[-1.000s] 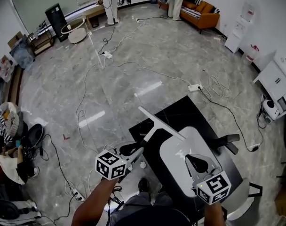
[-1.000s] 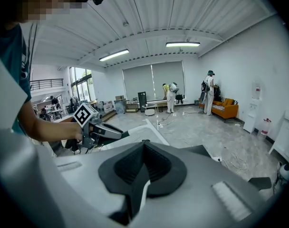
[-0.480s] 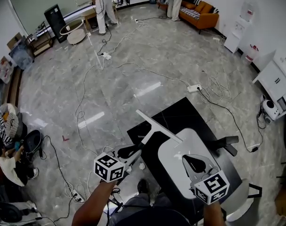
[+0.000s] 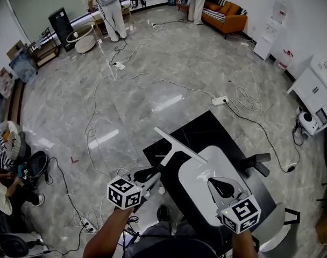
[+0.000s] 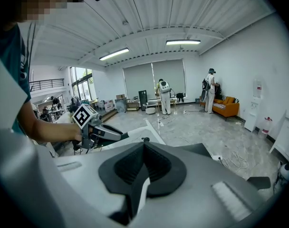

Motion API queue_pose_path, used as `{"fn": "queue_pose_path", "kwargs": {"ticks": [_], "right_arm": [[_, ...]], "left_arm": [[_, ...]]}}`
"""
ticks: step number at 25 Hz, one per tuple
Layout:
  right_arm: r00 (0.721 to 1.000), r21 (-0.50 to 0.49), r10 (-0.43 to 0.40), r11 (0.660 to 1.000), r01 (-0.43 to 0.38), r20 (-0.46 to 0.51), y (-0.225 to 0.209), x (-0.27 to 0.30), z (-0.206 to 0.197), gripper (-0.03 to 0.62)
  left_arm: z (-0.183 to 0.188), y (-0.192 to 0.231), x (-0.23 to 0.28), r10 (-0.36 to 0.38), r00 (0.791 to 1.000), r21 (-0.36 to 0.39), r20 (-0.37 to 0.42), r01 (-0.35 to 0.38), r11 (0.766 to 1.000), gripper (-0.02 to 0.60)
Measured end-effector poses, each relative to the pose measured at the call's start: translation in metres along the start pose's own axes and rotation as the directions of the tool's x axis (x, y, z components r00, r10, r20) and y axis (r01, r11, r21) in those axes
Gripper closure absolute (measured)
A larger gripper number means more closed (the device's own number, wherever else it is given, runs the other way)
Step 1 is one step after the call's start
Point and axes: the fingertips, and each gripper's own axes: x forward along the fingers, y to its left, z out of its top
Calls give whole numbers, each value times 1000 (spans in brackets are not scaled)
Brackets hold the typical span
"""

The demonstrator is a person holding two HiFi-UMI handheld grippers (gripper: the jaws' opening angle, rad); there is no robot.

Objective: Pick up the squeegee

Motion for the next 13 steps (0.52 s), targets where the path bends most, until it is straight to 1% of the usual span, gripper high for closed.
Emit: {"fn": "queue_pose_path", "kwargs": {"ticks": [13], "right_arm": [[1000, 3, -11, 1000, 11, -6, 6, -9, -5, 586]], "left_arm": [[-6, -6, -6, 1, 1000, 1, -7, -1, 1000, 492]]}}
